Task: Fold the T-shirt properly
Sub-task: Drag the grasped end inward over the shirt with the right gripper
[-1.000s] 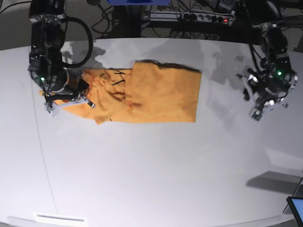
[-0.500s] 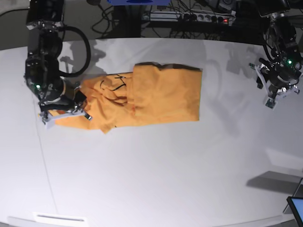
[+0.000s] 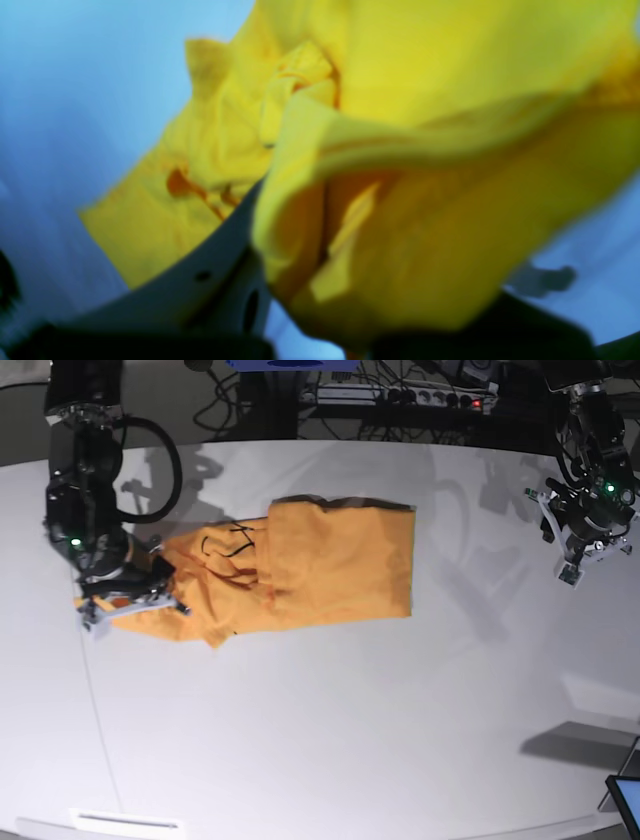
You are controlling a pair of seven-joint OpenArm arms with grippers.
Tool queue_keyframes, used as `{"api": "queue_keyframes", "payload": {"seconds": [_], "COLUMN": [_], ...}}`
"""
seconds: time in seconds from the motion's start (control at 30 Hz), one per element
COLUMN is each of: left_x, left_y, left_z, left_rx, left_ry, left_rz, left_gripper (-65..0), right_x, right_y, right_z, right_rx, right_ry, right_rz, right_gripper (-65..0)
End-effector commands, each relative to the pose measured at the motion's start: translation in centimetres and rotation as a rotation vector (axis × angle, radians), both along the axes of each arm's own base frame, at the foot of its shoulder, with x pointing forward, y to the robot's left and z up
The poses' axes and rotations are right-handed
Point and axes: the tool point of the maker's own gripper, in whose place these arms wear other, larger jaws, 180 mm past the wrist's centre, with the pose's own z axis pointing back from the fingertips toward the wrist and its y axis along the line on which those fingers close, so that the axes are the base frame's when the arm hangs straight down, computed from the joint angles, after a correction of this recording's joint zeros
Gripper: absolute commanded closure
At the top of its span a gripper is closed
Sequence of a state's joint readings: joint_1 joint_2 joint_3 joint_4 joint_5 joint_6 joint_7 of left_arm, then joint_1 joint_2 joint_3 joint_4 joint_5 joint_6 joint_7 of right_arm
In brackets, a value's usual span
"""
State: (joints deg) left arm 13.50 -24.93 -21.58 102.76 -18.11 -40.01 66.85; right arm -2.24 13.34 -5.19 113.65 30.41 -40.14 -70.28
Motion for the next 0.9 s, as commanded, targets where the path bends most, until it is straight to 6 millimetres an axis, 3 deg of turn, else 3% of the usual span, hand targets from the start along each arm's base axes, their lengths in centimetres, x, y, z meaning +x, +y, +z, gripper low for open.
{"api": "queue_keyframes", "payload": {"seconds": [0.0,0.4,0.5,0.67,0.87], "left_x": [0.7,0.8,0.8,0.8,0.8], "left_y": [0.4,0.3,0.3,0.2,0.2], "left_z": [1.1,1.1,1.1,1.0,1.0], "left_rx": [0.020,0.017,0.017,0.013,0.013], "left_ry": [-0.028,-0.033,-0.033,-0.034,-0.033], "left_rz": [-0.012,-0.010,-0.010,-0.010,-0.010], "left_gripper": [-22.5,-22.5,-22.5,-22.5,-22.5], "right_x": [0.6,-0.8,-0.8,-0.3,-0.1], "right_y": [0.3,7.5,8.4,8.0,10.2], "right_z": [1.0,0.7,0.9,1.3,2.1], "right_rx": [-0.009,-0.003,0.015,0.025,0.078], "right_ry": [-0.035,-0.023,-0.025,-0.034,-0.037], "right_rz": [0.035,0.293,0.303,0.277,0.306], "right_gripper": [0.0,0.0,0.0,0.0,0.0]}}
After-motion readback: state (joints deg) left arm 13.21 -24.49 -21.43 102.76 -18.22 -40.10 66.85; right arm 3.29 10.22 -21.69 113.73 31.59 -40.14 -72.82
